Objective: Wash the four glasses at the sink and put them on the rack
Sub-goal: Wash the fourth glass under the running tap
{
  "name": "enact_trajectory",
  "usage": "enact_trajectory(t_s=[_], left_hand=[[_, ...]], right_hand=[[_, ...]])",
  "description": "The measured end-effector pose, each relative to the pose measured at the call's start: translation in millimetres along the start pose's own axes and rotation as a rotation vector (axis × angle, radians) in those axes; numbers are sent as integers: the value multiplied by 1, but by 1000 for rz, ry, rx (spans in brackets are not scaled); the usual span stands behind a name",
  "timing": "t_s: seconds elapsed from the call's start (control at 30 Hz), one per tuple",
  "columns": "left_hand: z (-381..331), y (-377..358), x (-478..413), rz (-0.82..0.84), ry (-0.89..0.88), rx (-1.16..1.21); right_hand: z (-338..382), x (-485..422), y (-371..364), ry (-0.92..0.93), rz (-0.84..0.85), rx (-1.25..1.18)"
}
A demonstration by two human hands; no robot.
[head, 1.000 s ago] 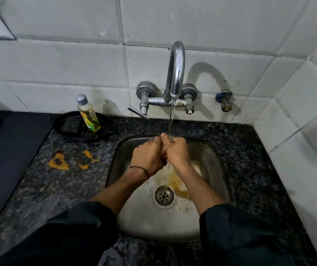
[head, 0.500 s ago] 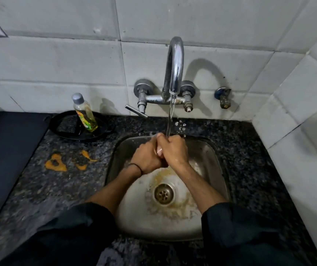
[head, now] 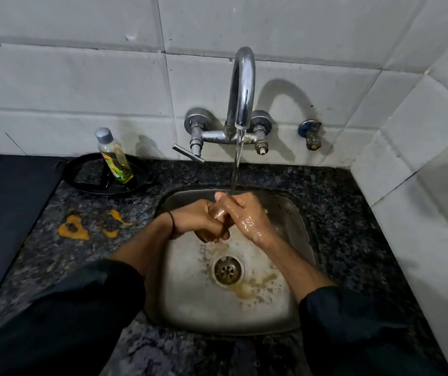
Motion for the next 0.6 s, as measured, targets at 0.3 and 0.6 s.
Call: enact_trajectory(t_s=[0.3, 0.6], left_hand=[[-7, 3, -7, -178, 48, -156], [-14, 9, 3, -584, 30, -618]], right_hand=[[-17, -11, 25, -111, -303, 93], [-26, -16, 10, -279, -252, 71]])
Point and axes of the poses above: each hand's wrist, its own x-axis away from the middle knuckle, its own y-axis out of the back of the hand, z = x × y, the point moved 10 cm from there along -x, towards the middle knuckle, and after that the axes turned 2 degrees about z, right-handed, at the moved point
